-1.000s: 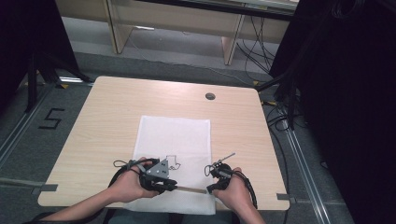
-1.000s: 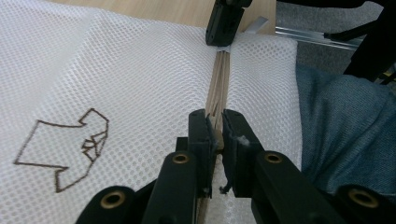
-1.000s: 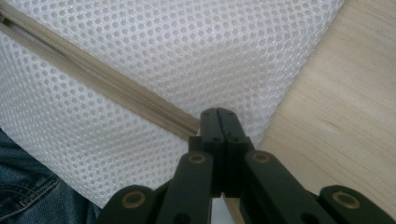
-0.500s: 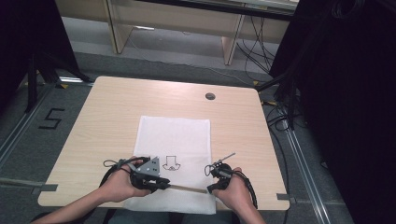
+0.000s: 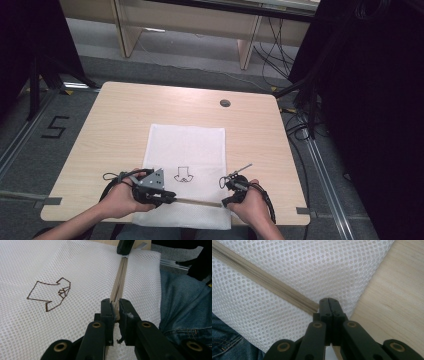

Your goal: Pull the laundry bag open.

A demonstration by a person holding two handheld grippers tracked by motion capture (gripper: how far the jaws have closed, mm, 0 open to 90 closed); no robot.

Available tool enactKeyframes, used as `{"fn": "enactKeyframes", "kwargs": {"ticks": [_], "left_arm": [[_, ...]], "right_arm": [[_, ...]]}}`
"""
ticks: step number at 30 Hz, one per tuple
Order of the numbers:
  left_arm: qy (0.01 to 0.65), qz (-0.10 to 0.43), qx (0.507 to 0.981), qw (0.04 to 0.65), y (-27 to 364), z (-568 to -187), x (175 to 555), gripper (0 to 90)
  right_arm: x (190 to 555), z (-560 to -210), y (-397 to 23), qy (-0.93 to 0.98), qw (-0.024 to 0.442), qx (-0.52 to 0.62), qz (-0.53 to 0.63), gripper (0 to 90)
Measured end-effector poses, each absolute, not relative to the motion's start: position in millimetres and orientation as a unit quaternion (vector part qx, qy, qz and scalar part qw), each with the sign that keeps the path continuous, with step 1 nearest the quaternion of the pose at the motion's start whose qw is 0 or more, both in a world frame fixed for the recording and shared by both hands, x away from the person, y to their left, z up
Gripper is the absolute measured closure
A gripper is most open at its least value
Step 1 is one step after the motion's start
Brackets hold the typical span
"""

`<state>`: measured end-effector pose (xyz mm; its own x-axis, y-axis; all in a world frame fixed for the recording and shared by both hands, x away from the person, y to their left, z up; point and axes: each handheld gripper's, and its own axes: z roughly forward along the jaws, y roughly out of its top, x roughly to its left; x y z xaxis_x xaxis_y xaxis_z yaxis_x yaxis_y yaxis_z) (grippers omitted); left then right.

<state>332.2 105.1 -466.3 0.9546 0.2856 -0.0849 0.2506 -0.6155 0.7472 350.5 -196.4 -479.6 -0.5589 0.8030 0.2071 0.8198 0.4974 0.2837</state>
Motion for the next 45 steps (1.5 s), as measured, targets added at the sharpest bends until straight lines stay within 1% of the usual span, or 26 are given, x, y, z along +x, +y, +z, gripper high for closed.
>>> {"fn": "enactKeyframes", "kwargs": {"ticks": [4, 7, 12, 19, 22, 29, 34, 45], "left_arm": [[0.15, 0.017, 0.897, 0.415, 105.1, -466.9, 330.8, 82.0], [0.146, 0.025, 0.9, 0.409, 106.7, -465.9, 330.4, 82.0], [0.159, 0.014, 0.895, 0.417, 112.4, -466.4, 330.0, 82.0], [0.149, 0.019, 0.898, 0.413, 114.0, -466.3, 329.3, 82.0], [0.157, 0.011, 0.894, 0.419, 115.6, -467.5, 329.9, 82.0], [0.151, 0.017, 0.898, 0.413, 116.8, -466.0, 330.1, 82.0], [0.163, 0.016, 0.893, 0.418, 125.9, -466.6, 330.3, 82.0], [0.163, 0.013, 0.893, 0.419, 126.9, -468.3, 328.4, 82.0]], "right_arm": [[350.1, -479.4, -196.6, -0.864, 0.025, -0.471, -0.176, 90.0], [350.0, -479.3, -196.4, -0.864, 0.024, -0.471, -0.175, 90.0], [350.5, -479.6, -196.6, -0.865, 0.024, -0.469, -0.177, 90.0], [350.2, -479.3, -196.3, -0.864, 0.025, -0.472, -0.175, 90.0], [350.9, -480.0, -196.6, -0.864, 0.024, -0.47, -0.177, 90.0], [350.1, -479.3, -196.3, -0.863, 0.025, -0.473, -0.174, 90.0], [350.6, -479.7, -196.5, -0.864, 0.024, -0.471, -0.176, 90.0], [349.8, -479.2, -196.3, -0.862, 0.025, -0.475, -0.175, 90.0]]}}
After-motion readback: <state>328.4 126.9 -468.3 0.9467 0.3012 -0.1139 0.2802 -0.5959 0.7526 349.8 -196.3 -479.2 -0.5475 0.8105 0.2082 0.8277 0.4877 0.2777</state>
